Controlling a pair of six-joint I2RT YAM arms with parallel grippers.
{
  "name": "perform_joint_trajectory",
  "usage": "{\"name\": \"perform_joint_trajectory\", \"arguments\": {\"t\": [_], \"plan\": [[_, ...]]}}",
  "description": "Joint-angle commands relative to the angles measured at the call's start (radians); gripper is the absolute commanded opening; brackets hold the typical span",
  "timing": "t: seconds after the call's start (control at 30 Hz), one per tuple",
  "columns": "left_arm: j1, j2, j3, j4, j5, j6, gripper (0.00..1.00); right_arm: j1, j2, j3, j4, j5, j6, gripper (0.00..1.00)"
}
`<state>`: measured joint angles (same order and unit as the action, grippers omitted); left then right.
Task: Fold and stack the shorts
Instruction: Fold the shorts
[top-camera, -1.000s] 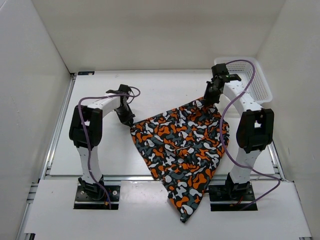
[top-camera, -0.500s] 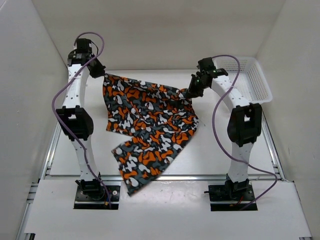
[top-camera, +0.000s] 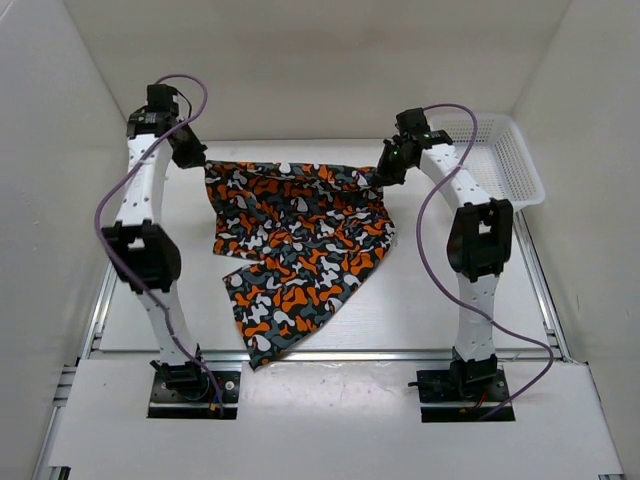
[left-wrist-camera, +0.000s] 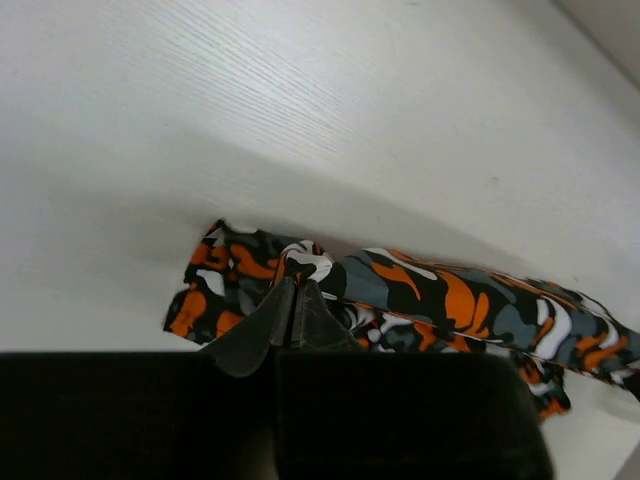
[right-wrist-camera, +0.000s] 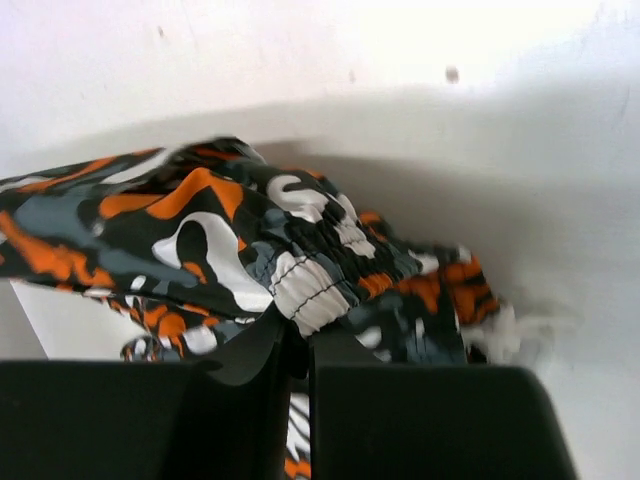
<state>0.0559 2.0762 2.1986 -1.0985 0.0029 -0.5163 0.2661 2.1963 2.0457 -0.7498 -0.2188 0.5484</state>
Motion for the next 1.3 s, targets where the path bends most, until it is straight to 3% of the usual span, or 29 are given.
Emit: {"name": "perform_joint_trajectory", "arguments": {"t": [0.0, 0.3, 0.47, 0.57, 0.73, 1.1, 1.23, 1.27], "plan": [[-0.01, -0.328, -0.072, 0.019, 0.022, 0.029, 0.1, -0.019, -0.144, -0.077, 0.003, 0.021, -0.039, 0.0], [-0.094, -0.766, -0.658, 0.019, 0.123, 0.029, 0.1, -0.048, -0.403, -0.469, 0.021, 0.033, -0.073, 0.0], [-0.227, -1.019, -1.018, 0.019, 0.21, -0.112, 0.1, -0.083, -0.573, -0.716, 0.021, 0.078, -0.082, 0.0], [-0.323, -1.12, -1.127, 0.029, 0.223, -0.194, 0.1, -0.108, -0.638, -0.83, 0.032, 0.087, -0.082, 0.0], [-0.424, -1.208, -1.177, -0.033, 0.223, -0.226, 0.1, -0.119, -0.673, -0.913, 0.041, 0.13, -0.059, 0.0], [-0.446, -1.383, -1.278, -0.238, 0.229, -0.204, 0.1, -0.119, -0.922, -1.101, 0.061, 0.171, -0.05, 0.0], [-0.446, -1.345, -1.159, -0.192, 0.131, -0.281, 0.1, -0.119, -0.951, -1.066, 0.061, 0.16, -0.036, 0.0], [-0.446, -1.287, -1.064, -0.157, 0.105, -0.293, 0.1, -0.119, -0.951, -1.032, 0.061, 0.145, -0.036, 0.0]]}}
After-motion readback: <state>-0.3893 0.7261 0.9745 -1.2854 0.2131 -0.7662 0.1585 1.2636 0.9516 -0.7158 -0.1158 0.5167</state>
